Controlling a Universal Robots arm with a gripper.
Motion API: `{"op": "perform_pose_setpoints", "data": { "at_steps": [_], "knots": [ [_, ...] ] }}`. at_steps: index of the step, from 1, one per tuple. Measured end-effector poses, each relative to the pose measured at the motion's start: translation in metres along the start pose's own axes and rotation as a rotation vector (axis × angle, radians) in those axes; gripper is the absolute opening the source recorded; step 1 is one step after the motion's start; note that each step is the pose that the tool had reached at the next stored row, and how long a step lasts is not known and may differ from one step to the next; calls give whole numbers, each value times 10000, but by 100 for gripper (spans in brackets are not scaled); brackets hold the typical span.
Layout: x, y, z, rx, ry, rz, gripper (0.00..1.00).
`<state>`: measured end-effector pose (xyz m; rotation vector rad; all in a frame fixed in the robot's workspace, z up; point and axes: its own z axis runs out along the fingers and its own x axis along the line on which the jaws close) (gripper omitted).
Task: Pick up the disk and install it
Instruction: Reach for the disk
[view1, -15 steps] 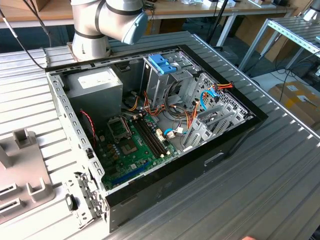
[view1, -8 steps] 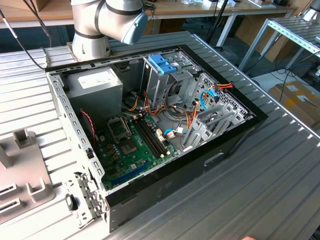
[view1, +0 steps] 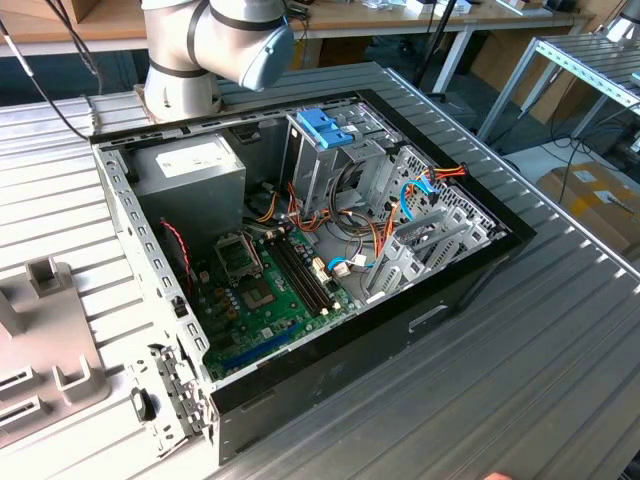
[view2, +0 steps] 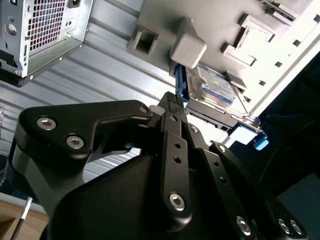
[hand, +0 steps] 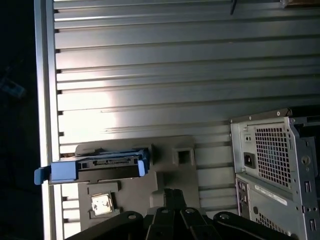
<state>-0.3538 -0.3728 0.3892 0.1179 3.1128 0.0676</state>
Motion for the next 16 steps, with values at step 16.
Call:
{"op": "perform_pose_setpoints", "data": {
  "at_steps": [16],
  "knots": [
    [51,35,7,0,0,1,11]
  ]
}}
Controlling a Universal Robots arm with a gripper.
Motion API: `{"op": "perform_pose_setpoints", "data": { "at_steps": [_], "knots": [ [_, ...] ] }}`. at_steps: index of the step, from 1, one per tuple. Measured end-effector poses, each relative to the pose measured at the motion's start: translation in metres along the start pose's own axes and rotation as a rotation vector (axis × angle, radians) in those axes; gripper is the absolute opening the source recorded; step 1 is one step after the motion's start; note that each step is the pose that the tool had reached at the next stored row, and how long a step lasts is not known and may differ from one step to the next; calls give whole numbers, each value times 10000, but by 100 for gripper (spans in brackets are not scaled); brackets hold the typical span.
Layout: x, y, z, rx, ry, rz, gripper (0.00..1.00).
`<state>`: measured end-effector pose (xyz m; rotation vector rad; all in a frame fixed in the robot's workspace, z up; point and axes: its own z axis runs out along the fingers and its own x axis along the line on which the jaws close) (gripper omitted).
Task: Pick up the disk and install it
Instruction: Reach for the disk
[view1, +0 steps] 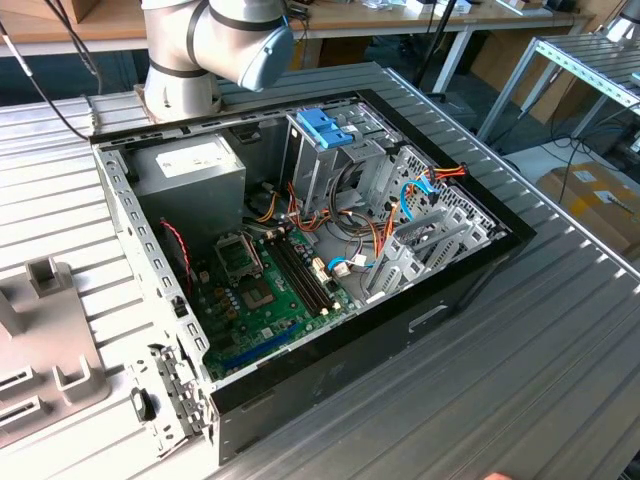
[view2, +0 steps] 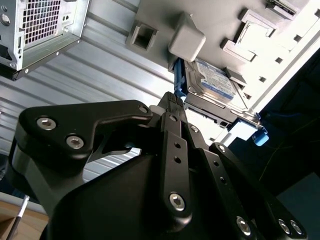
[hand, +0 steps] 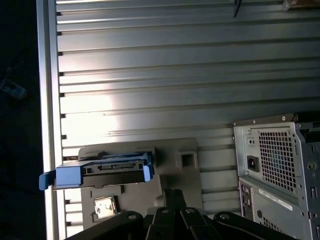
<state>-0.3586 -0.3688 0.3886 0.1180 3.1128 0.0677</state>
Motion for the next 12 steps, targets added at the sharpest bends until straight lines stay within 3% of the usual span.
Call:
{"op": "perform_pose_setpoints", "data": {
  "at_steps": [12],
  "knots": [
    [13,3,0,0,1,0,11]
  ]
}}
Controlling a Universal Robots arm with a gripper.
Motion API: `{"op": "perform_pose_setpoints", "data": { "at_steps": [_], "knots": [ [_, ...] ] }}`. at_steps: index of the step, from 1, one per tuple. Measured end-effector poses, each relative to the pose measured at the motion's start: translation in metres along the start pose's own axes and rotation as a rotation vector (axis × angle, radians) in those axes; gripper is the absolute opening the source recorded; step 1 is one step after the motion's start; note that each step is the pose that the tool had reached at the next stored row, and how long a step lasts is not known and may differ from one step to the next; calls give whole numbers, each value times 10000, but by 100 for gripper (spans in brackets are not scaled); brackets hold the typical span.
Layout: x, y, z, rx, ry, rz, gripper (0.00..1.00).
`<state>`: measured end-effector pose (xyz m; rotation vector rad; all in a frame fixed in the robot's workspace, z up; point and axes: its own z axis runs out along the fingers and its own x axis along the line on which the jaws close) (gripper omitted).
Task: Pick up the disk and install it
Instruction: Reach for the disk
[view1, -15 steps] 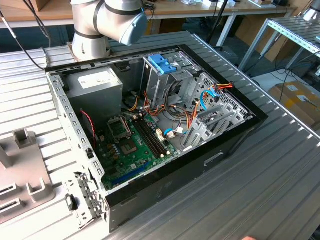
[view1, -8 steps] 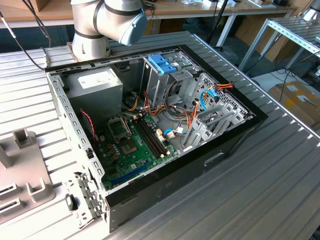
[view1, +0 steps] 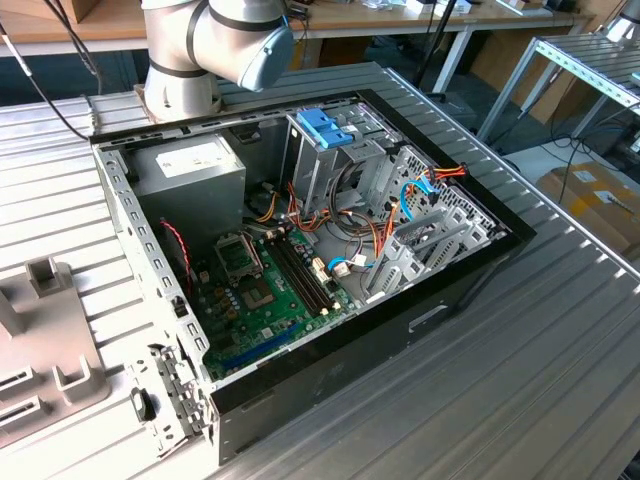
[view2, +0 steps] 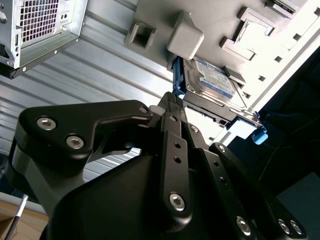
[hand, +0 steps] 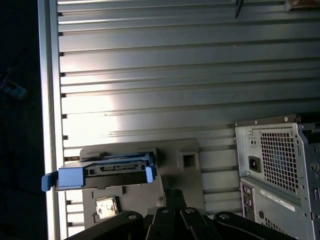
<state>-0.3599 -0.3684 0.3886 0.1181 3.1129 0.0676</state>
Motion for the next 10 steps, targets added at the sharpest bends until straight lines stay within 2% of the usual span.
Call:
{"op": "perform_pose_setpoints", "data": {
  "at_steps": [4,8,10],
  "knots": [
    [14,-1,0,0,0,1,11],
    [79,-6,1,0,-1,0,11],
    [139,-11,3,0,0,-1,11]
  ]
}}
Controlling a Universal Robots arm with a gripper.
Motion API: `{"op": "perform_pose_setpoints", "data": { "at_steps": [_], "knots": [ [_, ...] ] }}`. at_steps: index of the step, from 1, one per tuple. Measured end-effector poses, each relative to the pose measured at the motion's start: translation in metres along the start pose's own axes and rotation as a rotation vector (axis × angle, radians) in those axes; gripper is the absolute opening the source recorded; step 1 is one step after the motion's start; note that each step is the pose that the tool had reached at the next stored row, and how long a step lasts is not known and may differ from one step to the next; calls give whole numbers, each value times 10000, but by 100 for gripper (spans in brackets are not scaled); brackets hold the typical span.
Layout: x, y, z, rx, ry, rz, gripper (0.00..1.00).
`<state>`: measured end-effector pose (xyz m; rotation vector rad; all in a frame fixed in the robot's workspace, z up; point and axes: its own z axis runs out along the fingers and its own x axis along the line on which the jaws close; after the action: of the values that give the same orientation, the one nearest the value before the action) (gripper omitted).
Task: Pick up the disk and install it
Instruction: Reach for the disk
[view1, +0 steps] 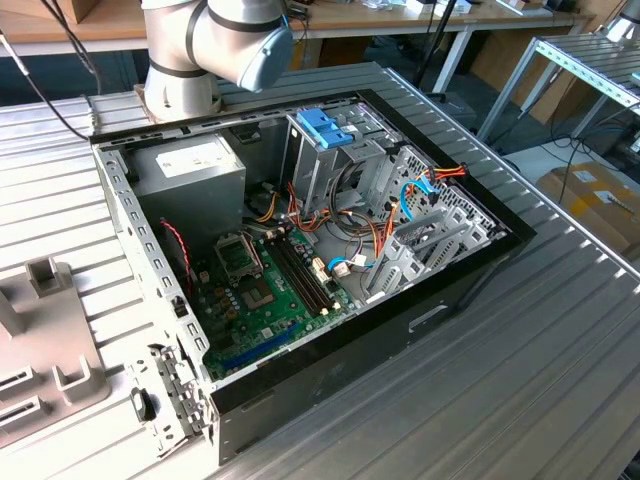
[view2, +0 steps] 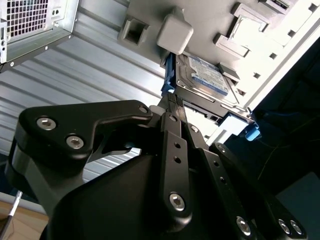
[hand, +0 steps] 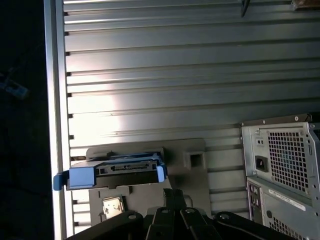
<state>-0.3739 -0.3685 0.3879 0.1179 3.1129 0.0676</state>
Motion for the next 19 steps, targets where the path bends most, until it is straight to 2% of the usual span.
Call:
{"op": "perform_pose_setpoints", "data": {
  "at_steps": [4,7,19],
  "knots": [
    [77,-6,4,1,-1,1,11],
    [105,-8,5,1,0,1,11],
    [115,-9,4,2,0,1,11]
  ]
}}
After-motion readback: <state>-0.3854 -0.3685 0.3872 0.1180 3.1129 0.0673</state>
